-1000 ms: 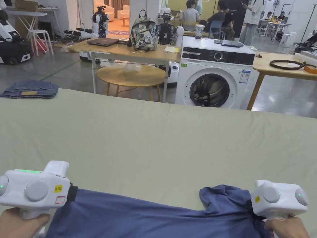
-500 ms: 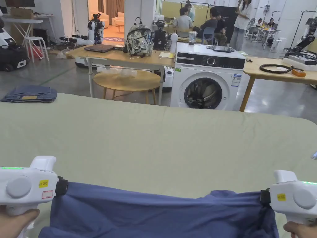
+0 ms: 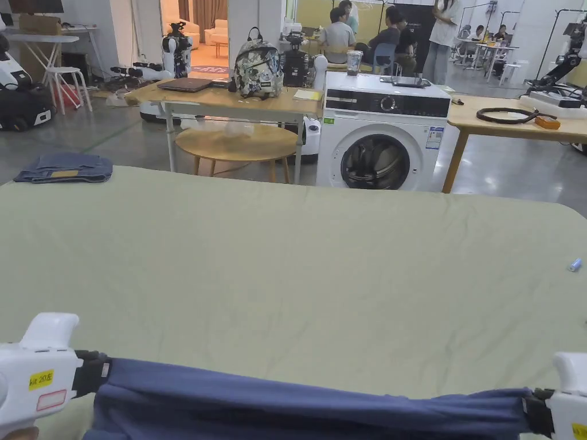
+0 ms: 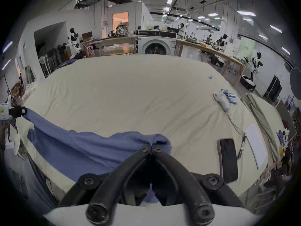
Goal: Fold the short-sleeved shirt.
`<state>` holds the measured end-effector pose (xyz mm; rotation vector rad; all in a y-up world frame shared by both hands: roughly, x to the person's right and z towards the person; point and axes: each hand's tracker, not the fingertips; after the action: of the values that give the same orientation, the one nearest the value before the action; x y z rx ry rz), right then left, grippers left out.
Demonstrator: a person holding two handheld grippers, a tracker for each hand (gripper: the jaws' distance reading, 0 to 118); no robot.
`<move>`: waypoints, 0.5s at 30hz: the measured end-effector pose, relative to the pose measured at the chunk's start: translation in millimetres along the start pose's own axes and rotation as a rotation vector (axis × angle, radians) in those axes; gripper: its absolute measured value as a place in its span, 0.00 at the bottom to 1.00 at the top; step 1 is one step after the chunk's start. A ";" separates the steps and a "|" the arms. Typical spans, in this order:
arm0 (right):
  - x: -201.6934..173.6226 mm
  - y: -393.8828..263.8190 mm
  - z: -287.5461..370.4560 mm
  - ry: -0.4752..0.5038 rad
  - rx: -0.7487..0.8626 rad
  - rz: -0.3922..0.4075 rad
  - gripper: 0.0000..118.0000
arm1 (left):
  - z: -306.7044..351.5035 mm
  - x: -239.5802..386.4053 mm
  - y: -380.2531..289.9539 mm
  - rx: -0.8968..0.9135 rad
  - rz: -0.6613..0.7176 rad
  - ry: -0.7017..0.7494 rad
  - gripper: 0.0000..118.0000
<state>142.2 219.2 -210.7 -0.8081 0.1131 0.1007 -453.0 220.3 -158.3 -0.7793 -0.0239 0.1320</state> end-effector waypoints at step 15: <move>-1.7 -96.8 -40.9 -0.053 -0.229 0.035 0.00 | -29.3 -0.8 -91.9 -0.209 -0.029 0.043 0.00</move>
<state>150.8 123.0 -169.3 -1.0312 0.0657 0.1699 -441.6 135.1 -114.6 -0.9895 -0.0085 0.0856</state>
